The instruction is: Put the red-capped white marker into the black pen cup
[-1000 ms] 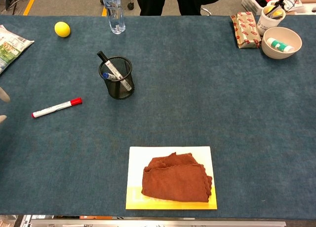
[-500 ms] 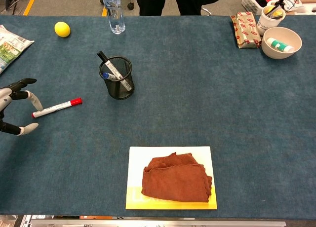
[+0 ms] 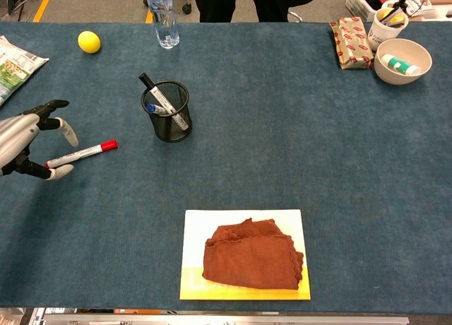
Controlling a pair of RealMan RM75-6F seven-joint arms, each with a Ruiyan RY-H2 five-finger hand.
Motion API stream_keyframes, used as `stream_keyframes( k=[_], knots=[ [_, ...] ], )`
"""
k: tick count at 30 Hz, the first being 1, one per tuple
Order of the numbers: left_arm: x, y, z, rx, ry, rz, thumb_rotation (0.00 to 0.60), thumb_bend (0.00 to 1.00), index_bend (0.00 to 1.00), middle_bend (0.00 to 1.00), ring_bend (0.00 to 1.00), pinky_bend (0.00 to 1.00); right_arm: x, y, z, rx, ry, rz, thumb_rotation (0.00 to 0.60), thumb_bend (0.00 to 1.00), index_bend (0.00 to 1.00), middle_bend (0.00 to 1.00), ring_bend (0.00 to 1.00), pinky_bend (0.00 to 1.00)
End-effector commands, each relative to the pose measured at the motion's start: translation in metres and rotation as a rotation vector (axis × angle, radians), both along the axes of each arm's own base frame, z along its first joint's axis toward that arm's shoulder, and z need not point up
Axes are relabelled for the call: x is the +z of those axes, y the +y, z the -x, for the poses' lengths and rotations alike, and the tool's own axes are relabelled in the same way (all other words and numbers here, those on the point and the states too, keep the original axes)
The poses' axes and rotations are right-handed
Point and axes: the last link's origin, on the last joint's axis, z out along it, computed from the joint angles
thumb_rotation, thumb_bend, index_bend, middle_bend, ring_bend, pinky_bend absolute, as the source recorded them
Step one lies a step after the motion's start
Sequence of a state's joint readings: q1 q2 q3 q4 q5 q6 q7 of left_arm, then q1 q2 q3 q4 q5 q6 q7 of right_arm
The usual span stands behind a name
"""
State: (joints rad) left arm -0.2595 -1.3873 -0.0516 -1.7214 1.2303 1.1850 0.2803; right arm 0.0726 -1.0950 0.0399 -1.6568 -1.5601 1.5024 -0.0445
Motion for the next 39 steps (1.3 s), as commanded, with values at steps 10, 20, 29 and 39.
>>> stream_keyframes(
  k=[10,20,29,39],
  knots=[
    [-0.012,0.012,-0.006,-0.011,0.012,0.003,0.6,0.23,0.44,0.0,0.0,0.06,0.0,0.0,0.0,-0.001,0.001,-0.002,0.6,0.0,0.24,0.2,0.09,0.2],
    [-0.021,0.025,-0.004,-0.004,0.045,-0.005,0.6,0.21,0.45,0.0,0.0,0.06,0.001,0.0,0.0,-0.006,0.002,-0.002,0.6,0.0,0.25,0.21,0.09,0.2],
    [-0.022,0.03,0.002,0.008,0.076,-0.019,0.6,0.21,0.44,0.0,0.0,0.06,0.0,0.0,0.001,-0.01,0.007,-0.008,0.6,0.0,0.25,0.21,0.09,0.2],
    [-0.023,0.032,0.002,0.009,0.075,-0.02,0.6,0.2,0.31,0.0,0.0,0.06,-0.001,0.003,0.001,-0.014,0.009,-0.009,0.6,0.0,0.26,0.22,0.09,0.2]
  ],
)
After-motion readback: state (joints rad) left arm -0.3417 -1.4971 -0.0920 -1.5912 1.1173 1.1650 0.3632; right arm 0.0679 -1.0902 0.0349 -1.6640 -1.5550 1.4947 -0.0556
